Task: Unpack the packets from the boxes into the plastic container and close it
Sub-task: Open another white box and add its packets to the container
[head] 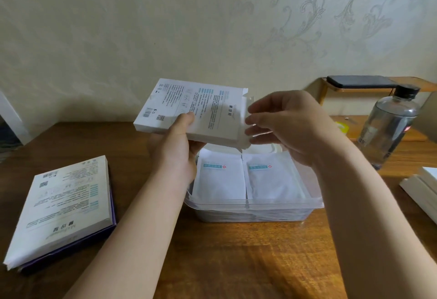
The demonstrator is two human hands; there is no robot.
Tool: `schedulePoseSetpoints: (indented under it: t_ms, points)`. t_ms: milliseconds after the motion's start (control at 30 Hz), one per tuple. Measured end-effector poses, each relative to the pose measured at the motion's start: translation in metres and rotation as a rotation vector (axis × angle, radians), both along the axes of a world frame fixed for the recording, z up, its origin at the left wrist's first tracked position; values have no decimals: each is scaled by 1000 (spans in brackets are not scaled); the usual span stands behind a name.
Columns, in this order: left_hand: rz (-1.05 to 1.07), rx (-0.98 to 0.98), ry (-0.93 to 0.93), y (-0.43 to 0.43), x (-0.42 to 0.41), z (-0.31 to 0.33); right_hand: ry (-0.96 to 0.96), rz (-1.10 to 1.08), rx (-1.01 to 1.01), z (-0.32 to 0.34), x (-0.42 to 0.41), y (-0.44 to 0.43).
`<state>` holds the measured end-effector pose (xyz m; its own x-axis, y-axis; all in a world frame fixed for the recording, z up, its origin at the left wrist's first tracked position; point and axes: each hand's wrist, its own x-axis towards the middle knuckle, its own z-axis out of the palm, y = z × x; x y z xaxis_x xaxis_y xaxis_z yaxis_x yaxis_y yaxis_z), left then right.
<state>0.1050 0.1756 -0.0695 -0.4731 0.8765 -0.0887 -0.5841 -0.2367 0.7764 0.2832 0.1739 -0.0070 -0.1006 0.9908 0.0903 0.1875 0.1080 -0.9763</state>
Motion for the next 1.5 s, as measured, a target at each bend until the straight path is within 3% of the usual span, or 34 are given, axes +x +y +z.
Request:
schedulePoseSetpoints:
  t_ms: [167,433,767,1067,1333,1500]
  points:
    - [-110,40,-21,-2,1,4,70,-54,-94,-16,-3,15]
    - [-139,74,-13,-1,2,6,271,58,-223,-24,0,20]
    - [-163,63,19,1,2,1,175,44,-221,-32,-6,24]
    - [-140,63,-36,5,-5,-1,483,64,-241,-29,1,27]
    - [-128,50,-61,6,-7,-1,515,92,-286,-31,-5,27]
    - [-87,37,-90,7,-19,0,568,36,-207,-25,10,34]
